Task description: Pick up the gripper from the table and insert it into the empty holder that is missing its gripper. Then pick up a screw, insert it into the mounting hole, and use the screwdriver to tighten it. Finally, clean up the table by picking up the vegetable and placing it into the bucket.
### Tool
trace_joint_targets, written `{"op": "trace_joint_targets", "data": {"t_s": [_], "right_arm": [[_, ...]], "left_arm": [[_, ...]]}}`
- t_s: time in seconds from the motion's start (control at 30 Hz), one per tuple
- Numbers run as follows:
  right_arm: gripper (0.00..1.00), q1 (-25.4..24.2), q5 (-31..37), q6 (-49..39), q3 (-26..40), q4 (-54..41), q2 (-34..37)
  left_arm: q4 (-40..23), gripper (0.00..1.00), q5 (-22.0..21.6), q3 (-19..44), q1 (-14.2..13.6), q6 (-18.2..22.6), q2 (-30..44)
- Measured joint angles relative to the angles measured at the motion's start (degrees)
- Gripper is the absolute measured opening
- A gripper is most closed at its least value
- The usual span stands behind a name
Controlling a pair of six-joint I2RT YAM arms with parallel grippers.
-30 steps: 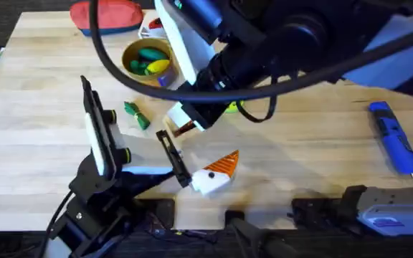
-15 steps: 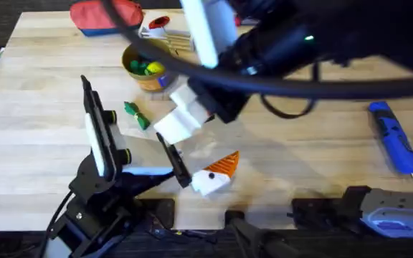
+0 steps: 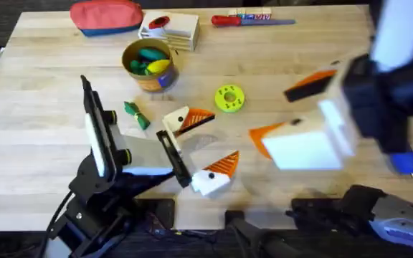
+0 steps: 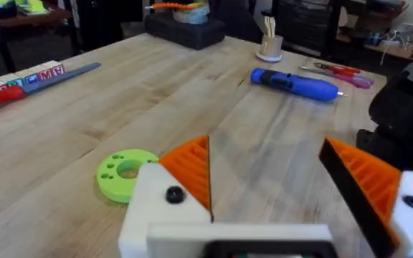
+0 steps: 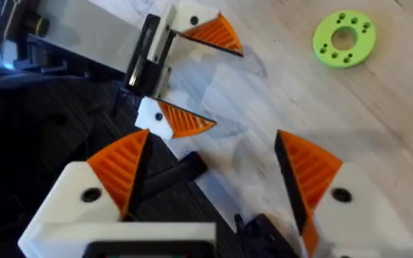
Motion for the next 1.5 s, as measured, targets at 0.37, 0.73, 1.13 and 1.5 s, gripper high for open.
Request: {"op": "trace_joint_targets", "data": {"t_s": [0.37,0.73,1.13,1.5], "right_arm": [[0.991,-0.6,-0.7,0.2,-3.0,-3.8,-8.7],[0.992,-0.7,-0.3,7.1,-12.6,-3.3,-18.2],[0.992,-7.3,31.5,26.7,-28.8,-1.8,-24.4],[0.992,-40.6,37.6,13.0,-30.8,11.0,-13.7]], "left_arm": [[0.0,0.239,0.0,0.0,0.0,0.4,0.0],[0.0,0.006,0.0,0.0,0.0,0.4,0.0],[0.0,0.006,0.0,0.0,0.0,0.4,0.0],[0.0,0.006,0.0,0.0,0.0,0.5,0.0]]}}
